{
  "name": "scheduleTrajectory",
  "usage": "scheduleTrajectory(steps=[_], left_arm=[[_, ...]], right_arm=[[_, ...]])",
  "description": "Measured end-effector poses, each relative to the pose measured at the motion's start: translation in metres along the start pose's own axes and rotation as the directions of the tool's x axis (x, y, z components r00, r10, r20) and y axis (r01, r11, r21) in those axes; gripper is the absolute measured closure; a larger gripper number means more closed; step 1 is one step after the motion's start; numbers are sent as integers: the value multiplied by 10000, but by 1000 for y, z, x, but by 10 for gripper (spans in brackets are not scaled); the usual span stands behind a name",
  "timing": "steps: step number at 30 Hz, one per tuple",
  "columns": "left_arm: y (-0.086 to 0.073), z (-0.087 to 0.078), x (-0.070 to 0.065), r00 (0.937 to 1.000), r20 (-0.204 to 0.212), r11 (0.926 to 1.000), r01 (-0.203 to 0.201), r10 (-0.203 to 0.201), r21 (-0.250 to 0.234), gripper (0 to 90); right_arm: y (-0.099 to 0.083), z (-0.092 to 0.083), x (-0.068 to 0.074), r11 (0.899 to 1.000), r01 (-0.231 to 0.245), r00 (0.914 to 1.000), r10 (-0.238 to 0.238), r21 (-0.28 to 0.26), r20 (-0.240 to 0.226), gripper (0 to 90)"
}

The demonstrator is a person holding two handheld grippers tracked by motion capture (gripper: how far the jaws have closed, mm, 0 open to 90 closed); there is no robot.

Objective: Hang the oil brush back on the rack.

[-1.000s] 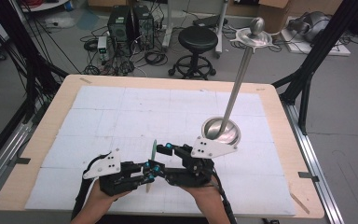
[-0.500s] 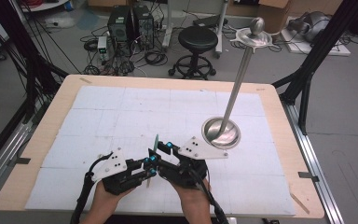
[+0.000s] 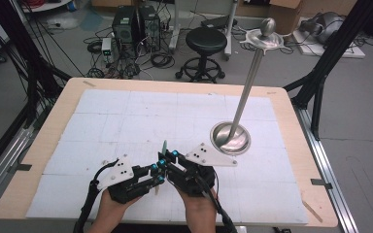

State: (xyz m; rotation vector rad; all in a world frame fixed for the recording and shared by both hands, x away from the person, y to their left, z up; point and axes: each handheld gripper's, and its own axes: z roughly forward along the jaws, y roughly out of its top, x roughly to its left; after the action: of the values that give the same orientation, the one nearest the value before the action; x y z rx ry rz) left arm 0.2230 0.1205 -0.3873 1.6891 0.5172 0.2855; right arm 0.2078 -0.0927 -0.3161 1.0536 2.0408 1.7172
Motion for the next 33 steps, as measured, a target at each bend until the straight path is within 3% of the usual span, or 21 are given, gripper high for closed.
scheduleTrajectory(steps=[5,9,12,15,17,24,27,30,31,32,33], left_arm=[[0,-1,3,9987,511,9999,30,-38,166,637],[0,-2,5,9933,1154,10000,-43,32,89,622],[0,-3,5,9832,1825,10000,24,-11,-68,629],[0,-3,5,9708,2399,9999,1,38,-161,645],[-1,-3,5,9640,2658,9998,120,-79,-137,644],[-2,-3,3,9487,3161,9999,-94,101,-38,781],[-2,-3,2,9475,3196,9999,-116,98,36,825],[-2,-2,2,9534,3015,9999,-130,98,84,832],[-2,-2,3,9548,2972,9999,-113,73,118,833],[-2,-2,3,9564,2919,9999,-98,62,109,833],[-2,-2,3,9579,2870,9999,-74,47,84,833]], right_arm=[[3,-2,-2,9972,742,9941,-734,82,-797,815],[7,-6,-8,9939,1094,9800,-1099,-122,-1658,820],[9,-8,-14,9926,1180,9610,-1213,-283,-2486,821],[10,-10,-19,9920,1205,9365,-1259,-368,-3273,821],[10,-10,-23,9909,1276,9120,-1345,-436,-3876,821],[6,-11,-35,9930,920,8710,-1160,-735,-4775,821],[4,-10,-37,9933,956,8654,-1153,-652,-4877,821],[3,-10,-37,9930,930,8692,-1169,-733,-4804,779],[2,-10,-36,9928,879,8777,-1156,-809,-4650,670],[2,-10,-36,9942,734,8892,-1011,-790,-4461,637],[2,-10,-36,9945,710,8918,-977,-765,-4417,635]])
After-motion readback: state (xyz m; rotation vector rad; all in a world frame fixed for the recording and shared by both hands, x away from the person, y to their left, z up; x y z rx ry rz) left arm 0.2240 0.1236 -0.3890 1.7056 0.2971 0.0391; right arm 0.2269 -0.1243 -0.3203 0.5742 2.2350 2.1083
